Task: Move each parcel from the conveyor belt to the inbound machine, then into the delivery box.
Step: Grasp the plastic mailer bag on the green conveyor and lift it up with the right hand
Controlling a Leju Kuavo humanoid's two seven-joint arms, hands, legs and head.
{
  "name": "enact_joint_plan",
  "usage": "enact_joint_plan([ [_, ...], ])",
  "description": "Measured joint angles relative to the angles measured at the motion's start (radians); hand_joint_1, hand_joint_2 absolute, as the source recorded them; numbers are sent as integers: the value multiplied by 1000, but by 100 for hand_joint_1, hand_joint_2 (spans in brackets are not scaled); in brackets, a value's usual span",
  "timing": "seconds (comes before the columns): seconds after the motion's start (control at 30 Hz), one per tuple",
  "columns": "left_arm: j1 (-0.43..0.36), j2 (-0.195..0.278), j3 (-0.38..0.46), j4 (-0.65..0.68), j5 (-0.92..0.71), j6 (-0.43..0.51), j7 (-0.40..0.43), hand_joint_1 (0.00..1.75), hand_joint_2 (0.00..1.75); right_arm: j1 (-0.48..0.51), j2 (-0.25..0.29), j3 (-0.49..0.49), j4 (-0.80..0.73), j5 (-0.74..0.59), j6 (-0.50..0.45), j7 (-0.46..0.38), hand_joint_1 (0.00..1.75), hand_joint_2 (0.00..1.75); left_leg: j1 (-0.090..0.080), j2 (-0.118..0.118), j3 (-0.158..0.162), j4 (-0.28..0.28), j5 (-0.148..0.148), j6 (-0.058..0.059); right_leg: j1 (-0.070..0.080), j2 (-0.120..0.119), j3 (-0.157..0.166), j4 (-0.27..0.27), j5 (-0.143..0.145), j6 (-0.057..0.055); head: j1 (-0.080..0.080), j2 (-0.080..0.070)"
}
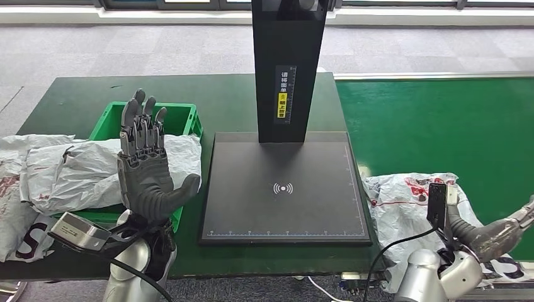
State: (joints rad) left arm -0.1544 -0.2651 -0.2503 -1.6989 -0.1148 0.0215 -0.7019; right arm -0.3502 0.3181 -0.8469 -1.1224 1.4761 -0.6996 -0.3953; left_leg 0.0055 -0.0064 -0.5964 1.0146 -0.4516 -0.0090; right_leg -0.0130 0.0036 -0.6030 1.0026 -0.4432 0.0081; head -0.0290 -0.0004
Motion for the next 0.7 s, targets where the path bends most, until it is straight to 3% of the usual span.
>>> enact_joint_plan([
  [0.23,10,0,0,0,-17,0,0,0,175,-5,-50,-4,126,70,0,214,0,175,0,0,0,0,0,0,0,0,0,0,0,0,0,0],
  [0.4,14,1,-1,1,-22,13,0,0,175,-13,-110,57,292,79,0,385,0,175,0,0,0,0,0,0,0,0,0,0,0,0,0,0],
  [0.7,20,3,-2,0,-35,23,0,0,175,-57,-184,135,541,95,0,498,0,175,0,0,0,0,0,0,0,0,0,0,0,0,0,0],
])
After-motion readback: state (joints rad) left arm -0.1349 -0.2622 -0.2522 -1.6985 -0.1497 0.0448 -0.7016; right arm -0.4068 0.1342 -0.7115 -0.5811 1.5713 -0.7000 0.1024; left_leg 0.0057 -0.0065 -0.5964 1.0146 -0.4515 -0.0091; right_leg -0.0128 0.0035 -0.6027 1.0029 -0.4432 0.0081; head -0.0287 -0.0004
